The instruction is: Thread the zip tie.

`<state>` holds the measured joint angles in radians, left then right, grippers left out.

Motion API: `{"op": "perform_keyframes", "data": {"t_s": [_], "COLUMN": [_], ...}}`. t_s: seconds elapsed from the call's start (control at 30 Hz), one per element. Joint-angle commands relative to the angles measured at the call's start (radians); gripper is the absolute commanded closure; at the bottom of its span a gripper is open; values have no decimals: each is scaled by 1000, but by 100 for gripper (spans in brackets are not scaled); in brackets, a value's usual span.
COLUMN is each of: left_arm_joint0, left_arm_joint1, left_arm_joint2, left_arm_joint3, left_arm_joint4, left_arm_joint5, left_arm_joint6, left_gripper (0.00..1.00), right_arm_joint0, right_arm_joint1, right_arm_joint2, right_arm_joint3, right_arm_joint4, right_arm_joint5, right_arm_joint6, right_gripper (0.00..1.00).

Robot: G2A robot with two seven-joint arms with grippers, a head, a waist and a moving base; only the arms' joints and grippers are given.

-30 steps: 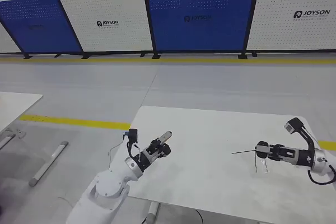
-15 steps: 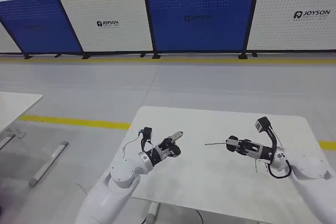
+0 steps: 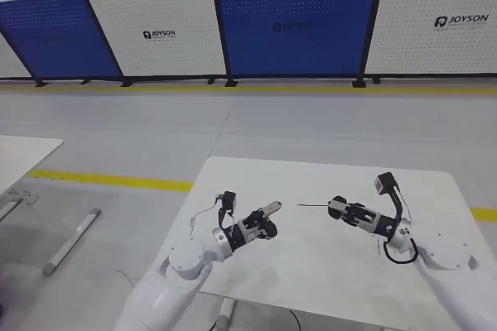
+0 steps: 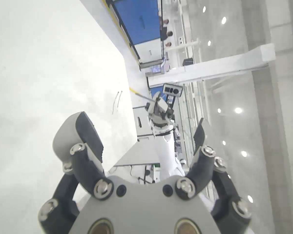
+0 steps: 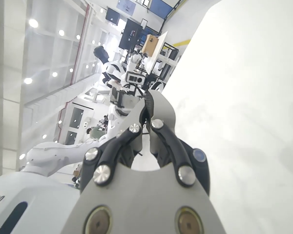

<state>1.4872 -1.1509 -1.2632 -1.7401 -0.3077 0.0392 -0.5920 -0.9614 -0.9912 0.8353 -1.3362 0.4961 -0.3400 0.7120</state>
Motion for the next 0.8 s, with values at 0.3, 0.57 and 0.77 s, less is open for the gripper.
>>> {"op": "perform_keyframes", "data": {"t_s": [0.3,0.57,0.77], "left_arm_joint0": [-75,-81,-101], "left_arm_joint1": [-10,-11,-31], "left_arm_joint2": [70,83,104], "left_arm_joint3": [94,99,126], "left_arm_joint4": [-50,-86,-148], "left_arm_joint5": [18,25,-30], "left_arm_joint6": [-67,-99,128], "left_gripper": [0,0,0], "right_arm_joint0": [-13,-25,-66], "right_arm_joint1": [-58,-60,-78], "right_arm_joint2": [-52,-51,-48], "right_arm_joint3": [7,-3,-36], "right_arm_joint4": [-13,-26,-83], "right_arm_joint5": [0,5,0], "right_arm_joint6": [-96,-130,-245], "right_gripper": [100,100,100]}}
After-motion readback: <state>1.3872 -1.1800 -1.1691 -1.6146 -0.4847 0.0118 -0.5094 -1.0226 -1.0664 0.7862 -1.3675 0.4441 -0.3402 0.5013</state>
